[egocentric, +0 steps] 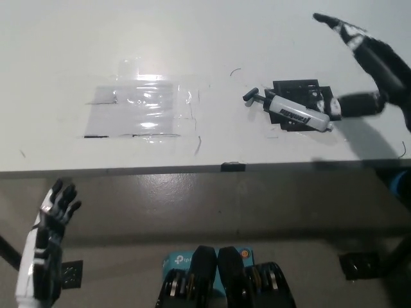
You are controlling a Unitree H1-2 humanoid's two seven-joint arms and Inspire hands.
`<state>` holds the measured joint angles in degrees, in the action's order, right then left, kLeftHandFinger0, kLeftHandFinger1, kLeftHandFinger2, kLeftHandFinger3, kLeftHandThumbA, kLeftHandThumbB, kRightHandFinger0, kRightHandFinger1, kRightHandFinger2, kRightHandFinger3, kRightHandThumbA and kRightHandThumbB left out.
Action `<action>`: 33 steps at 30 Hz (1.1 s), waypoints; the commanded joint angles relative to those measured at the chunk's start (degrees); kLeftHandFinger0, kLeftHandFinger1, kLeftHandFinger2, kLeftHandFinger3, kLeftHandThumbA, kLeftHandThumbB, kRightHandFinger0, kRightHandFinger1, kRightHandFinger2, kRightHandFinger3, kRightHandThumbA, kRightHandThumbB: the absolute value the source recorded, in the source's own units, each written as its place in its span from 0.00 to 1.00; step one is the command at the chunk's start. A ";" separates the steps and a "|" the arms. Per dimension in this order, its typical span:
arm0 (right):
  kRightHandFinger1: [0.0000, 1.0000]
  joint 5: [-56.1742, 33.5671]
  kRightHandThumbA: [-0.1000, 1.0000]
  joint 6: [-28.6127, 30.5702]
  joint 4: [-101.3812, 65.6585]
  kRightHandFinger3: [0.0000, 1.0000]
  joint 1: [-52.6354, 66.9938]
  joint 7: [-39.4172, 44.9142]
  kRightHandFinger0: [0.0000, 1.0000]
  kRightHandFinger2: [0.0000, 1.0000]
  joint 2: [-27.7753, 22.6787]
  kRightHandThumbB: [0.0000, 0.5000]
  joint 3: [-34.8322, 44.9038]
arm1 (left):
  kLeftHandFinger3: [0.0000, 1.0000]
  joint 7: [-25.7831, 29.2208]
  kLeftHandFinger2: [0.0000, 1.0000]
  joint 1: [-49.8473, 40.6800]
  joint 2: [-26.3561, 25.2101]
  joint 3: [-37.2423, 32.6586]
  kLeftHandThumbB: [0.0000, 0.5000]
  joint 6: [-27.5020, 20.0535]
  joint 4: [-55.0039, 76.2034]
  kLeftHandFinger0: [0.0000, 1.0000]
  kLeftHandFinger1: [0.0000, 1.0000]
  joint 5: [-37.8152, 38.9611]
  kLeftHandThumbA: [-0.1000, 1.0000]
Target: The robot uses right hand to pick up a small white air pumper and uses its left hand to compress it, and then puts it on the desk
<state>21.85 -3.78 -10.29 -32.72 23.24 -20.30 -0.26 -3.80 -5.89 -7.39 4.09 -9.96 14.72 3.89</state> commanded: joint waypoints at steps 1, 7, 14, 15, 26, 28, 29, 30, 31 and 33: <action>1.00 -18.62 1.00 2.58 -15.31 1.00 10.38 -9.94 1.00 1.00 8.05 0.49 10.07 | 1.00 -1.72 1.00 2.96 -0.10 -2.53 0.25 -0.42 -1.61 1.00 1.00 -1.42 1.00; 1.00 -17.27 1.00 9.13 -4.38 1.00 17.84 -9.85 1.00 1.00 15.03 0.45 7.70 | 1.00 -0.69 1.00 4.11 -1.06 -1.73 0.22 -2.51 -5.52 1.00 1.00 -2.59 1.00; 1.00 -15.39 1.00 16.26 10.59 1.00 21.84 -11.15 1.00 1.00 20.28 0.48 4.61 | 1.00 -1.47 1.00 4.19 -3.42 -1.19 0.20 -3.97 -9.34 1.00 1.00 -3.31 1.00; 1.00 -14.96 1.00 17.16 12.10 1.00 21.69 -11.50 1.00 1.00 20.46 0.48 4.30 | 1.00 -1.58 1.00 4.44 -3.78 -1.21 0.21 -3.79 -9.54 1.00 1.00 -3.38 1.00; 1.00 -15.77 1.00 19.77 25.18 1.00 20.59 -13.35 1.00 1.00 22.79 0.51 2.15 | 1.00 -0.81 1.00 5.78 -4.74 -0.96 0.15 -5.89 -14.37 1.00 1.00 -3.21 1.00; 1.00 -14.93 1.00 19.65 26.19 1.00 20.60 -13.58 1.00 1.00 22.52 0.48 1.37 | 1.00 -0.75 1.00 6.23 -4.87 -0.83 0.11 -5.95 -14.89 1.00 1.00 -3.52 1.00; 1.00 -14.85 1.00 19.87 26.26 1.00 20.74 -13.60 1.00 1.00 22.28 0.45 1.17 | 1.00 -0.76 1.00 6.21 -4.87 -0.94 0.10 -5.88 -14.78 1.00 1.00 -3.80 1.00; 1.00 -14.77 1.00 20.25 26.35 1.00 20.68 -13.73 1.00 1.00 21.82 0.44 1.02 | 1.00 -0.75 1.00 6.57 -4.82 -1.15 0.10 -5.77 -14.74 1.00 1.00 -4.20 1.00; 1.00 -14.17 1.00 20.45 26.45 1.00 20.77 -14.01 1.00 1.00 21.29 0.45 0.76 | 1.00 -0.54 1.00 7.07 -4.65 -1.43 0.12 -5.58 -15.01 1.00 1.00 -4.91 1.00; 1.00 -14.65 1.00 20.17 26.46 1.00 20.46 -14.07 1.00 1.00 20.73 0.46 0.78 | 1.00 -0.45 1.00 7.92 -4.51 -1.73 0.12 -5.90 -15.54 1.00 1.00 -5.50 1.00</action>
<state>7.64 12.69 16.33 -10.45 11.16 1.62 1.14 -4.36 -0.03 -11.20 2.73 -13.12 -0.66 0.39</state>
